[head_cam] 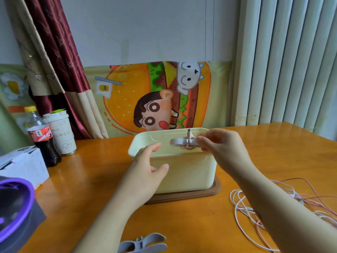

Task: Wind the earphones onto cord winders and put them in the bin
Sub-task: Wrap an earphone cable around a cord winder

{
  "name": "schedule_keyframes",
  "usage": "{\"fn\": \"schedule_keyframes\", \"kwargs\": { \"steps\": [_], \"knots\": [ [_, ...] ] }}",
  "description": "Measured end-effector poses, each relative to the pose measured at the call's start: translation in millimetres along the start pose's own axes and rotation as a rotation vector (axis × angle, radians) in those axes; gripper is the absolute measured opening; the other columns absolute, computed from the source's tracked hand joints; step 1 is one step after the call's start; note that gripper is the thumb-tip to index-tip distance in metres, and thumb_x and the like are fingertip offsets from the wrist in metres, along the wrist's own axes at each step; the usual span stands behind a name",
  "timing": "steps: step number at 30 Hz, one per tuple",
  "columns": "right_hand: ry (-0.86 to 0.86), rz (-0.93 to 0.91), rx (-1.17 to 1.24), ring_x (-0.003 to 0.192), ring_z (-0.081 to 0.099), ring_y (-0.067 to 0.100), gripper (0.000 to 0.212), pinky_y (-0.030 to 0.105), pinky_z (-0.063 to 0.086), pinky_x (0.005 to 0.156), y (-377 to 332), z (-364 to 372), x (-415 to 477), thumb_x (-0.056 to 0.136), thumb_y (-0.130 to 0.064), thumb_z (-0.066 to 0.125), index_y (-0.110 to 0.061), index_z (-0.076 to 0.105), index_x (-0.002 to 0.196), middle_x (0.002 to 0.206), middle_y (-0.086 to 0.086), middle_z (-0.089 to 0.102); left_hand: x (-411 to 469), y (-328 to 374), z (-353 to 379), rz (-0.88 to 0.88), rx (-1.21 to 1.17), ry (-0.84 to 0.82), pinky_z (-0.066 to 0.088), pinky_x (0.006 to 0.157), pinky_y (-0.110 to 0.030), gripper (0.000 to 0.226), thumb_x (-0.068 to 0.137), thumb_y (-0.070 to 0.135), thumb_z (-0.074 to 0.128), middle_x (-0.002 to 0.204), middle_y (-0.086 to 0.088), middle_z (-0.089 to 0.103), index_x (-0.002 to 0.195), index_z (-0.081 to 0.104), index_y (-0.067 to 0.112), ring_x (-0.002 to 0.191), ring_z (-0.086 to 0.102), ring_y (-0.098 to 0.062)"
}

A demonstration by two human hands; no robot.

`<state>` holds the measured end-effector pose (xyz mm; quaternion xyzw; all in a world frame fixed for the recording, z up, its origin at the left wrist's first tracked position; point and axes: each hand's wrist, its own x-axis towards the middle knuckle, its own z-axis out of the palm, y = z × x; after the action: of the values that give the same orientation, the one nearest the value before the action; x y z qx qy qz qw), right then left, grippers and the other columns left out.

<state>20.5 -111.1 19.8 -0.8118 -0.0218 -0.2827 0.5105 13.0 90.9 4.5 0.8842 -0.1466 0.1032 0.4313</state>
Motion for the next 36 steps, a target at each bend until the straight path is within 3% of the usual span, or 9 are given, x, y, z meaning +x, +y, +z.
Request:
{"fn": "schedule_keyframes", "kwargs": {
  "steps": [3, 7, 11, 15, 20, 24, 28, 31, 36],
  "knots": [
    [0.003, -0.083, -0.194, 0.077, 0.061, 0.005, 0.010, 0.010, 0.043, 0.062, 0.7, 17.0, 15.9, 0.087, -0.023, 0.067, -0.016, 0.072, 0.092, 0.080, -0.010, 0.065, -0.4, -3.2, 2.4, 0.010, 0.075, -0.047, 0.041, 0.059, -0.005, 0.050, 0.096, 0.033, 0.056, 0.127, 0.016, 0.048, 0.141, 0.036, 0.040, 0.086, 0.057, -0.001],
    [0.013, -0.140, -0.283, 0.090, 0.061, 0.008, 0.019, 0.019, 0.045, 0.079, 3.7, 18.8, 14.4, 0.091, -0.027, 0.063, -0.015, 0.072, 0.102, 0.093, -0.008, 0.064, -3.3, -10.5, 2.2, 0.012, 0.072, -0.078, 0.040, 0.067, -0.006, 0.048, 0.096, 0.033, 0.056, 0.135, 0.024, 0.039, 0.141, 0.039, 0.037, 0.088, 0.056, 0.001],
    [0.055, -0.237, -0.268, 0.080, 0.061, -0.002, 0.012, 0.013, 0.046, 0.073, 2.1, -8.3, 0.2, 0.090, -0.024, 0.063, -0.018, 0.072, 0.095, 0.086, -0.013, 0.066, 4.0, -11.1, 4.4, 0.045, 0.083, -0.067, 0.039, 0.069, -0.006, 0.049, 0.097, 0.032, 0.056, 0.141, 0.022, 0.036, 0.143, 0.039, 0.033, 0.091, 0.056, 0.000],
    [-0.046, -0.229, -0.370, 0.078, 0.059, -0.007, 0.009, 0.005, 0.045, 0.065, 12.1, -42.4, -25.7, 0.088, -0.023, 0.064, -0.022, 0.071, 0.094, 0.082, -0.015, 0.065, 3.0, -10.1, 8.2, 0.069, 0.112, -0.054, 0.039, 0.067, -0.003, 0.050, 0.096, 0.028, 0.058, 0.148, 0.018, 0.031, 0.143, 0.041, 0.029, 0.089, 0.058, 0.001],
    [-0.357, -0.064, -0.594, 0.079, 0.064, -0.001, 0.011, 0.021, 0.055, 0.077, 27.4, -97.0, -52.2, 0.088, -0.024, 0.064, -0.020, 0.072, 0.096, 0.088, -0.011, 0.069, -9.3, 15.8, 16.4, 0.298, 0.110, 0.119, 0.040, 0.076, -0.005, 0.036, 0.093, 0.011, 0.061, 0.135, 0.011, 0.046, 0.126, 0.059, 0.025, 0.084, 0.057, 0.000],
    [-0.546, 0.006, -0.673, 0.074, 0.063, -0.007, 0.009, 0.015, 0.055, 0.075, 33.1, -123.5, -69.6, 0.087, -0.024, 0.067, -0.023, 0.072, 0.094, 0.086, -0.015, 0.068, -29.3, 58.2, 44.4, 0.423, 0.194, -0.162, 0.050, 0.079, -0.027, 0.023, 0.093, 0.015, 0.060, 0.102, 0.019, 0.053, 0.111, 0.066, 0.028, 0.080, 0.056, -0.003],
    [-0.743, 0.054, -0.677, 0.077, 0.061, -0.013, 0.009, 0.010, 0.051, 0.072, 36.7, -143.2, -91.3, 0.086, -0.027, 0.067, -0.025, 0.073, 0.093, 0.088, -0.019, 0.068, -49.2, 84.4, 85.0, 0.554, 0.328, -0.479, 0.049, 0.086, -0.031, 0.018, 0.094, 0.019, 0.059, 0.098, 0.016, 0.056, 0.108, 0.069, 0.026, 0.083, 0.055, -0.003],
    [-0.825, 0.040, -0.700, 0.075, 0.058, -0.017, 0.011, 0.004, 0.045, 0.066, 39.9, -152.6, -103.8, 0.087, -0.021, 0.065, -0.023, 0.072, 0.096, 0.087, -0.019, 0.068, -56.3, 90.4, 109.6, 0.556, 0.430, -0.574, 0.047, 0.092, -0.033, 0.021, 0.095, 0.020, 0.059, 0.108, 0.010, 0.062, 0.114, 0.068, 0.023, 0.093, 0.055, -0.007],
    [-0.893, 0.110, -0.754, 0.084, 0.060, -0.010, 0.020, 0.008, 0.047, 0.073, 44.4, -179.8, -114.4, 0.086, -0.027, 0.067, -0.029, 0.068, 0.106, 0.102, -0.016, 0.068, -63.1, 82.8, 142.2, 0.479, 0.576, -0.729, 0.045, 0.102, -0.038, 0.040, 0.095, 0.026, 0.059, 0.136, 0.005, 0.056, 0.135, 0.053, 0.026, 0.123, 0.052, -0.016]
  ]
}}
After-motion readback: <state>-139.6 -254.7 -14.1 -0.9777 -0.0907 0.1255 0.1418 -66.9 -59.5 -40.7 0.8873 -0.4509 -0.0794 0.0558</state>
